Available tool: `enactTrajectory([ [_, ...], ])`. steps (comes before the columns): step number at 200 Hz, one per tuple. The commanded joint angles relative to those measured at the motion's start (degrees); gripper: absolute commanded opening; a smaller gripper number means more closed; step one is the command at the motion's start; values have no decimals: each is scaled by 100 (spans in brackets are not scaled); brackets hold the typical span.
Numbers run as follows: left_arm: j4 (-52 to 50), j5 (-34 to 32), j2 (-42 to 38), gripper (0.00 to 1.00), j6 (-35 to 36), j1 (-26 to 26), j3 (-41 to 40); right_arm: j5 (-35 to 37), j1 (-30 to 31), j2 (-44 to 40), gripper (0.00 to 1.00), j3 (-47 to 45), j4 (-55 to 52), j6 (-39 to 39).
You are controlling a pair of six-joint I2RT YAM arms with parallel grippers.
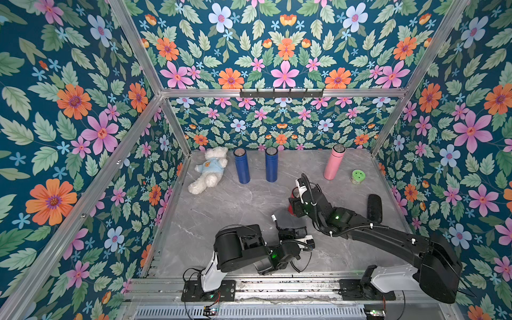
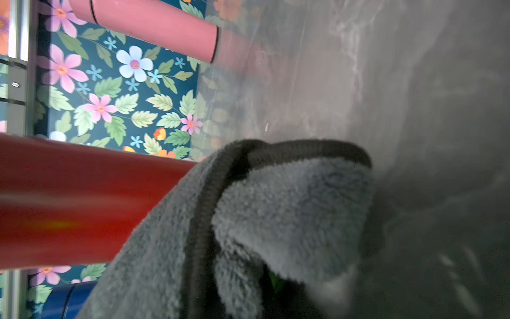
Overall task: Wipe the surface of the thermos
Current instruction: Wipe the dirt from the surface of the thermos.
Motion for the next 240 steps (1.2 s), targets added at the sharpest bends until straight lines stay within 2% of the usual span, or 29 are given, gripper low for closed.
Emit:
enactTrajectory([
  [1,1174,-594,55,0,848,-4,134,-47,21,114,0,58,-46,235],
  [71,1113,-848,-814,0,2056,1,560,144,10,886,0,1072,-1653,756],
  [103,701,-760,-786,0,1656,169,625,-124,-72,1197,0,1553,-2422,1005],
  [145,493,-620,-290,0,849,378,487,-514,-175,1339,0,1850,-2918,1165],
  [178,495,-515,161,0,504,442,518,-661,-252,1436,0,2154,-3249,1170],
  [212,643,-561,375,0,445,463,566,-840,-372,1584,0,2481,-3607,1165],
  [240,734,-696,81,0,831,462,706,-941,-455,1804,0,2709,-3824,1141],
])
